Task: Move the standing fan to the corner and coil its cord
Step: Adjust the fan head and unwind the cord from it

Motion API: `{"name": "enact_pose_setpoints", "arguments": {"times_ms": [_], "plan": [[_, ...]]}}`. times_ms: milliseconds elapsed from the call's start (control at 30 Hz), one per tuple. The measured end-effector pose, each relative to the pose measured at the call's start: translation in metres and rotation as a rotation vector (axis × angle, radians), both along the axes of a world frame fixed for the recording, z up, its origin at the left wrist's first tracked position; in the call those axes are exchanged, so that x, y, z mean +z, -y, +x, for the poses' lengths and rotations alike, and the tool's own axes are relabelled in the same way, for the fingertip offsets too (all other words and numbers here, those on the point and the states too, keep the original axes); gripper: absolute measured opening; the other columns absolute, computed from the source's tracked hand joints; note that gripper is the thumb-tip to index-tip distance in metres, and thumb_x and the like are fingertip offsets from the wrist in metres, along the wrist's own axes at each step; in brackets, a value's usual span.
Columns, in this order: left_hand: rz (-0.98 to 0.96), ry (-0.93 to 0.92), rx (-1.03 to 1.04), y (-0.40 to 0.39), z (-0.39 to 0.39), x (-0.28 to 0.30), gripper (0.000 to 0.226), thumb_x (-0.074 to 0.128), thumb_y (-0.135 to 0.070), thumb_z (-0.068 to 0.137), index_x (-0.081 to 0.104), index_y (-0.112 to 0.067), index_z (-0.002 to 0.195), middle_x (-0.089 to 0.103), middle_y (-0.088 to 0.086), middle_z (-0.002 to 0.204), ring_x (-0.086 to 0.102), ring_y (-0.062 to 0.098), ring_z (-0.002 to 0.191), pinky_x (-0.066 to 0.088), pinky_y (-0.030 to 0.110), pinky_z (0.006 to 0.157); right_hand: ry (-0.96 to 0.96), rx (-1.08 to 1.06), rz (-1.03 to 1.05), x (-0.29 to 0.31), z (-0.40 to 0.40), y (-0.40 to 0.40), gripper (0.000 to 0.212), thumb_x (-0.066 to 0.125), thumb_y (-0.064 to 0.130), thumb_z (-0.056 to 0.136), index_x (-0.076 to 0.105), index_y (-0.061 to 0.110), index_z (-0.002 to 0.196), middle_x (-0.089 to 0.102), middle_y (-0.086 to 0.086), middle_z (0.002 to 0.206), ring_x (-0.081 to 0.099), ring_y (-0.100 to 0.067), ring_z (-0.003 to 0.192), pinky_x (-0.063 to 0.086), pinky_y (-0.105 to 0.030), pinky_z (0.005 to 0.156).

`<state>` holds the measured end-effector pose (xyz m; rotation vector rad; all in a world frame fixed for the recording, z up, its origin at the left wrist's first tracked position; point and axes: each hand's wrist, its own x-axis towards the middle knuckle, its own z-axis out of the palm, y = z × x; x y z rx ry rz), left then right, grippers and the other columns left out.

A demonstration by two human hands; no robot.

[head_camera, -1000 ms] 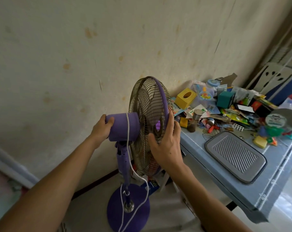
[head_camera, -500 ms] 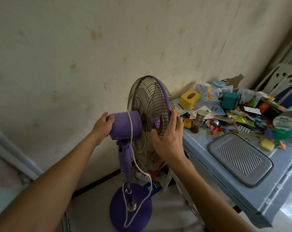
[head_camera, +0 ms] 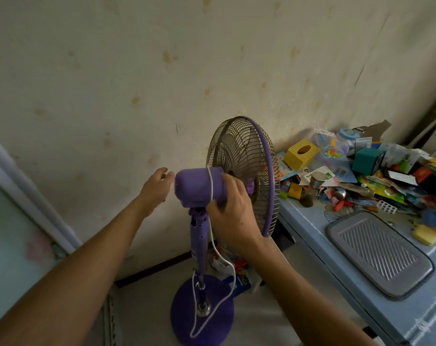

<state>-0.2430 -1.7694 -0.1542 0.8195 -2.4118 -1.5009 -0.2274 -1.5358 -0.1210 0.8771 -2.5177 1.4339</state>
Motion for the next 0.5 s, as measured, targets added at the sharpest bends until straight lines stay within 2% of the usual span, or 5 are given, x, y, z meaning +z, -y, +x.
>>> {"name": "enact_pose_setpoints", "arguments": {"times_ms": [167, 267, 333, 400, 500], "plan": [[0.007, 0.006, 0.055, 0.014, 0.023, -0.004, 0.049, 0.041, -0.037, 0.103, 0.037, -0.018, 0.149, 0.042, 0.007, 0.15, 0.046, 0.02, 0.11, 0.052, 0.044, 0.09, 0.19, -0.022, 0.117, -0.037, -0.01, 0.028, 0.042, 0.059, 0.013, 0.09, 0.049, 0.011, 0.132, 0.05, -0.006, 0.127, 0.051, -0.017, 0.107, 0.04, -0.022, 0.082], [0.01, 0.022, 0.054, 0.026, 0.034, -0.01, 0.048, 0.039, -0.038, 0.104, 0.038, -0.019, 0.147, 0.044, 0.007, 0.147, 0.048, 0.022, 0.113, 0.053, 0.044, 0.091, 0.289, -0.081, 0.166, -0.051, -0.017, 0.04, 0.047, 0.056, 0.012, 0.091, 0.037, 0.017, 0.133, 0.045, -0.007, 0.12, 0.051, -0.021, 0.102, 0.047, -0.032, 0.08], [0.023, 0.03, 0.063, 0.034, 0.041, -0.016, 0.047, 0.038, -0.04, 0.104, 0.038, -0.02, 0.147, 0.044, 0.007, 0.146, 0.048, 0.022, 0.115, 0.053, 0.042, 0.089, 0.347, -0.125, 0.158, -0.055, -0.023, 0.048, 0.043, 0.052, 0.011, 0.093, 0.034, 0.018, 0.131, 0.049, -0.008, 0.113, 0.056, -0.024, 0.096, 0.054, -0.038, 0.076], [0.033, 0.028, 0.067, 0.04, 0.047, -0.023, 0.047, 0.039, -0.041, 0.103, 0.04, -0.022, 0.146, 0.046, 0.007, 0.145, 0.049, 0.021, 0.115, 0.054, 0.04, 0.086, 0.379, -0.175, 0.133, -0.058, -0.028, 0.053, 0.03, 0.047, 0.011, 0.096, 0.039, 0.017, 0.125, 0.054, -0.008, 0.104, 0.06, -0.023, 0.088, 0.059, -0.043, 0.073], [0.05, 0.033, 0.069, 0.047, 0.056, -0.035, 0.047, 0.042, -0.042, 0.102, 0.041, -0.023, 0.144, 0.048, 0.006, 0.142, 0.051, 0.021, 0.115, 0.054, 0.037, 0.081, 0.311, -0.192, 0.163, -0.061, -0.033, 0.056, 0.012, 0.045, 0.013, 0.099, 0.051, 0.014, 0.11, 0.059, -0.008, 0.096, 0.062, -0.022, 0.081, 0.06, -0.043, 0.068]]}}
